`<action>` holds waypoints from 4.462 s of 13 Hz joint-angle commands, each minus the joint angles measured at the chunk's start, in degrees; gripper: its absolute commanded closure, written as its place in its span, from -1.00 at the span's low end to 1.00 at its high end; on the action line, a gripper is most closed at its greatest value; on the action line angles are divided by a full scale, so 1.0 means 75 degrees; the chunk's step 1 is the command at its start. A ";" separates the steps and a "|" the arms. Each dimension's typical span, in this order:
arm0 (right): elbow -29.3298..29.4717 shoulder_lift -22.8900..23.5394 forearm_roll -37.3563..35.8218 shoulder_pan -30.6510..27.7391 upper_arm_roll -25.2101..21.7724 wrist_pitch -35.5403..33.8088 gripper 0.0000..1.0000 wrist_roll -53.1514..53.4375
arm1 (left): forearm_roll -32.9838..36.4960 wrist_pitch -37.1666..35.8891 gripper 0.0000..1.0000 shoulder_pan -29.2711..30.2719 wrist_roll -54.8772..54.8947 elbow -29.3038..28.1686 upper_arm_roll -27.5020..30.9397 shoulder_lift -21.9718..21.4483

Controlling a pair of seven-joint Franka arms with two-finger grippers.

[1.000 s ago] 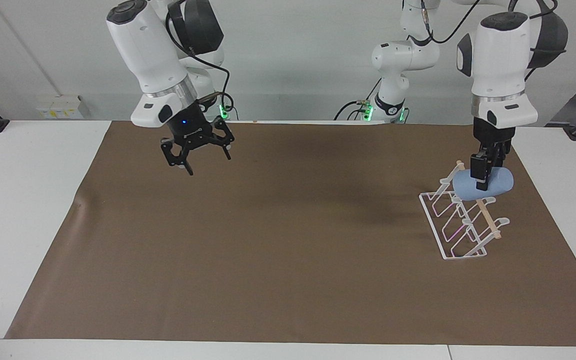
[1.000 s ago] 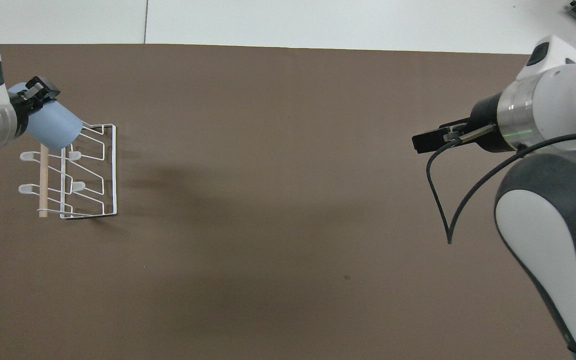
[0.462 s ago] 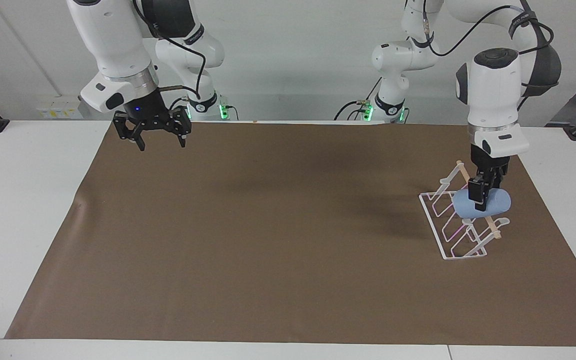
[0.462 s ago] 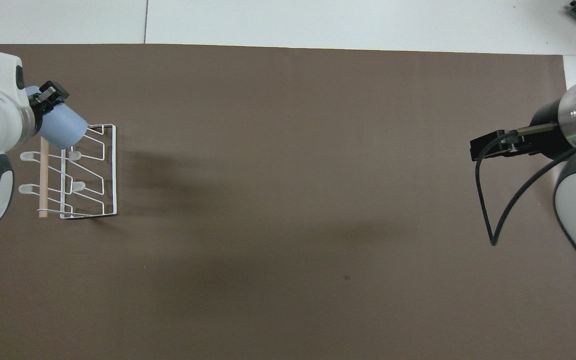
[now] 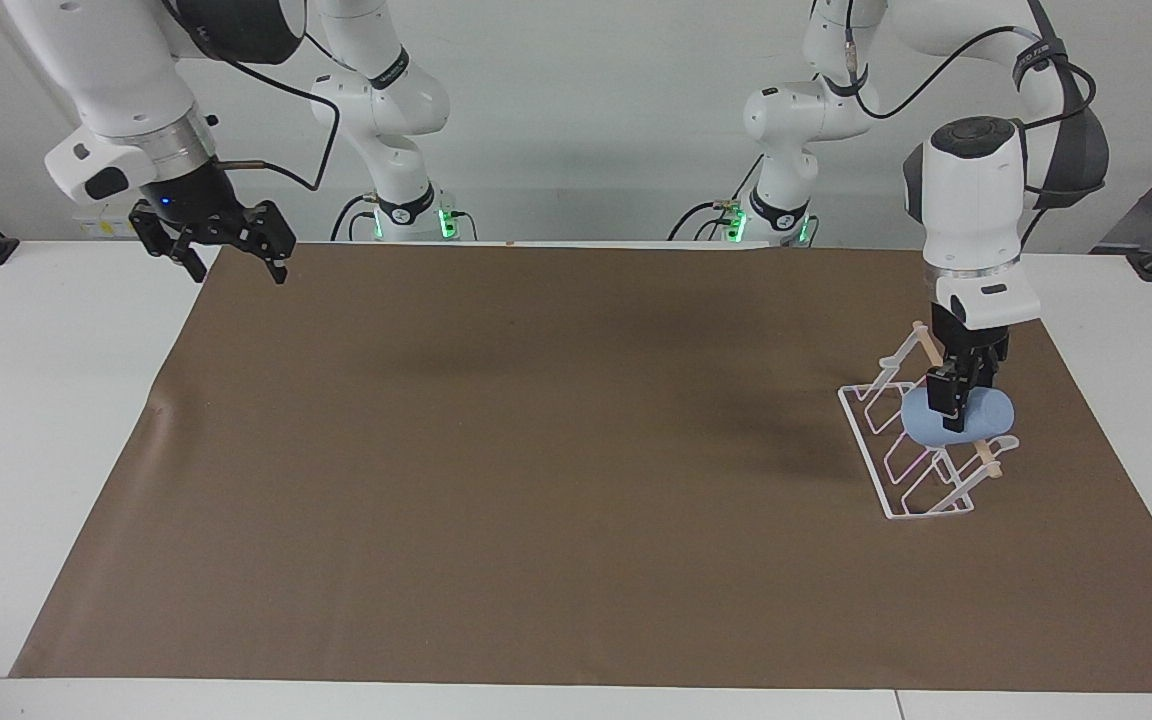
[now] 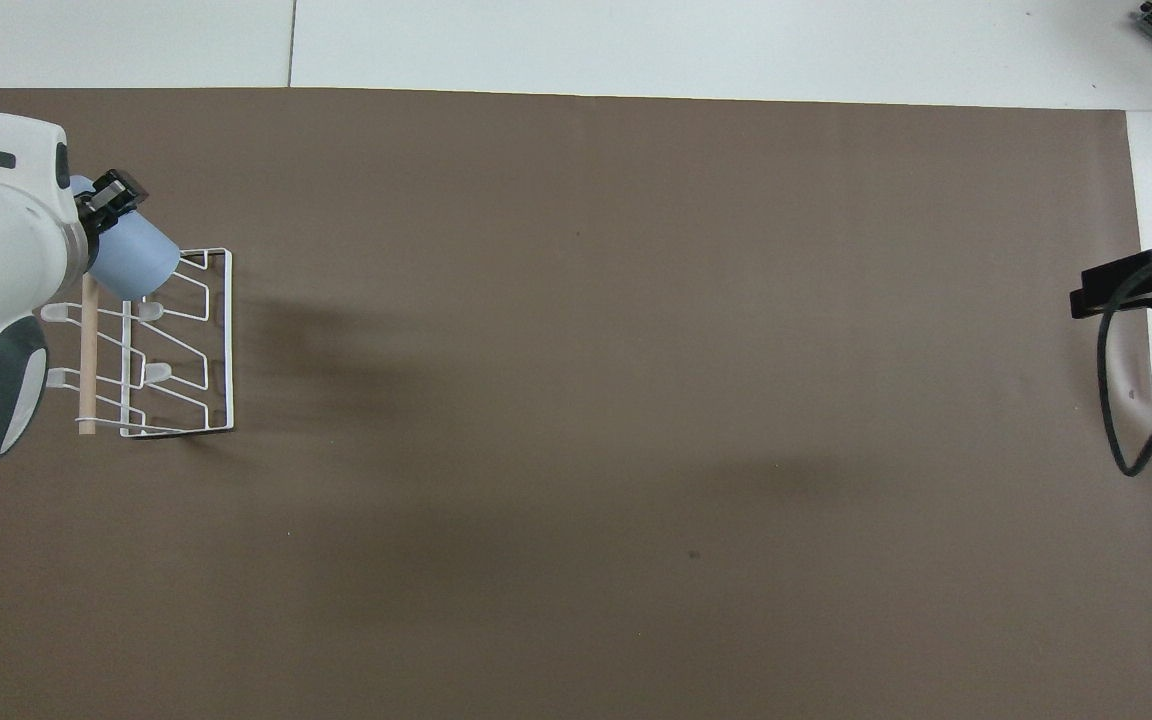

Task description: Hang cup on cup holder

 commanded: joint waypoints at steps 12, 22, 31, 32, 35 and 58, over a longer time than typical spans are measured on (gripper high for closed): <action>-0.1868 -0.0912 0.0125 0.0229 -0.0093 0.1214 -1.00 -0.0096 | 0.0953 0.0366 1.00 0.0052 -0.1058 0.0256 -0.0001 0.0348; -0.1974 -0.0982 0.0114 0.0218 -0.0198 0.1062 -1.00 -0.0096 | 0.1201 0.1034 -0.48 0.0028 -0.1598 -0.0727 -0.0013 0.0232; -0.1904 -0.0982 0.0114 0.0218 -0.0304 0.1062 -1.00 -0.0108 | 0.0360 0.0322 -1.00 -0.0089 -0.1457 0.0194 -0.0083 0.0196; -0.1904 -0.0983 0.0114 0.0218 -0.0304 0.1062 -1.00 -0.0108 | 0.0078 -0.0028 -1.00 -0.0089 -0.1376 0.0464 -0.0141 0.0185; -0.1892 -0.0983 0.0114 0.0218 -0.0304 0.1062 -1.00 -0.0108 | -0.1582 -0.1514 -1.00 -0.0019 0.0153 0.1575 -0.0212 0.0068; -0.1892 -0.0983 0.0114 0.0218 -0.0304 0.1062 -1.00 -0.0108 | -0.3369 -0.6068 -1.00 0.0345 0.8375 0.2460 -0.0024 -0.0963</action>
